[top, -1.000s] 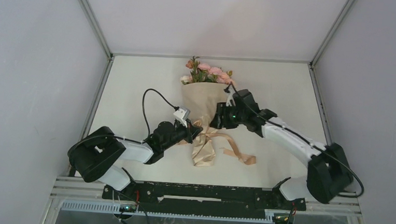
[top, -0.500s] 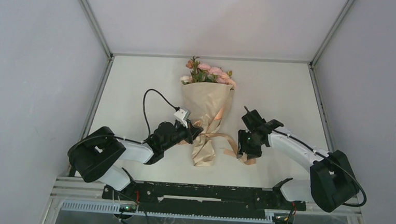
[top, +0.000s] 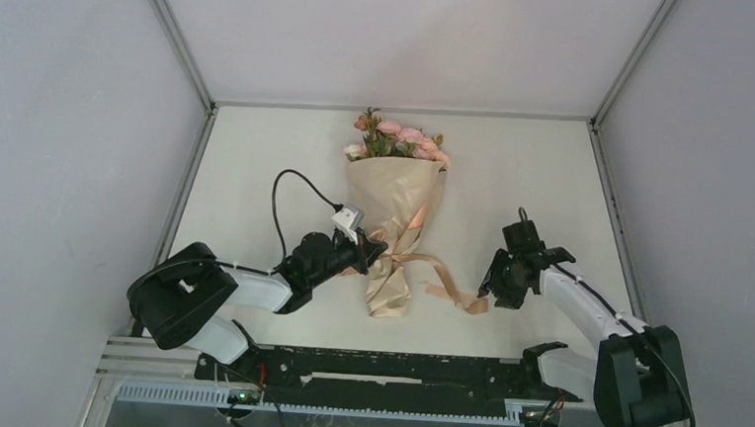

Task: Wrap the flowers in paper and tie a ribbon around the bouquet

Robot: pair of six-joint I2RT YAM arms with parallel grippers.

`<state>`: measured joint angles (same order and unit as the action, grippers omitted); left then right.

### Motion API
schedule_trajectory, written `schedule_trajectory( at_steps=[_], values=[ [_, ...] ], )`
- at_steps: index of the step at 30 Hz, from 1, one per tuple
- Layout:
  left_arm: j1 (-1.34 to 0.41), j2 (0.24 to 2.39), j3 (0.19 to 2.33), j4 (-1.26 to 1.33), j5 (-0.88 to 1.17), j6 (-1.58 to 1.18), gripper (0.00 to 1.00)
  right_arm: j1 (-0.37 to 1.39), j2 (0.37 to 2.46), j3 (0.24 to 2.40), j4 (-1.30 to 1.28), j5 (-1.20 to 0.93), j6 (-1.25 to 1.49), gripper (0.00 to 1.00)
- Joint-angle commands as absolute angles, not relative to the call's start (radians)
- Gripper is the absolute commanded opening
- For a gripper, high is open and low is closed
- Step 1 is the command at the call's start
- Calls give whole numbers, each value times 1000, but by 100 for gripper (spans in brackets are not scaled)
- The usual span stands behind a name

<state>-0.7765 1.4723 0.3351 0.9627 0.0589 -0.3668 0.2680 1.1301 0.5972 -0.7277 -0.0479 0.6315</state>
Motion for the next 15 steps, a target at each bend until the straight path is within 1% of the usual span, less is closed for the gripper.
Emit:
schedule_trajectory(
  at_steps=[1, 3, 4, 5, 8, 9, 11, 15],
  values=[
    [-783, 1462, 341, 1000, 68, -344, 0, 265, 1191, 561, -622, -108, 672, 54],
    [-784, 1461, 341, 1000, 68, -344, 0, 265, 1222, 552, -595, -110, 661, 50],
    [-785, 1462, 341, 999, 68, -344, 0, 263, 1234, 552, -592, -113, 652, 45],
    [-785, 1458, 341, 1000, 68, -344, 0, 262, 1240, 552, -591, -121, 644, 37],
    [-786, 1457, 339, 1000, 63, -344, 0, 256, 1212, 554, -596, -153, 627, 7],
    [-787, 1457, 339, 1000, 62, -343, 0, 249, 1185, 566, -606, -160, 614, 0],
    [-786, 1456, 339, 1000, 62, -343, 0, 242, 1102, 616, -656, -141, 584, 0],
    [-788, 1454, 336, 1010, 73, -334, 0, 252, 956, 798, -687, -108, 502, 0]
  ],
)
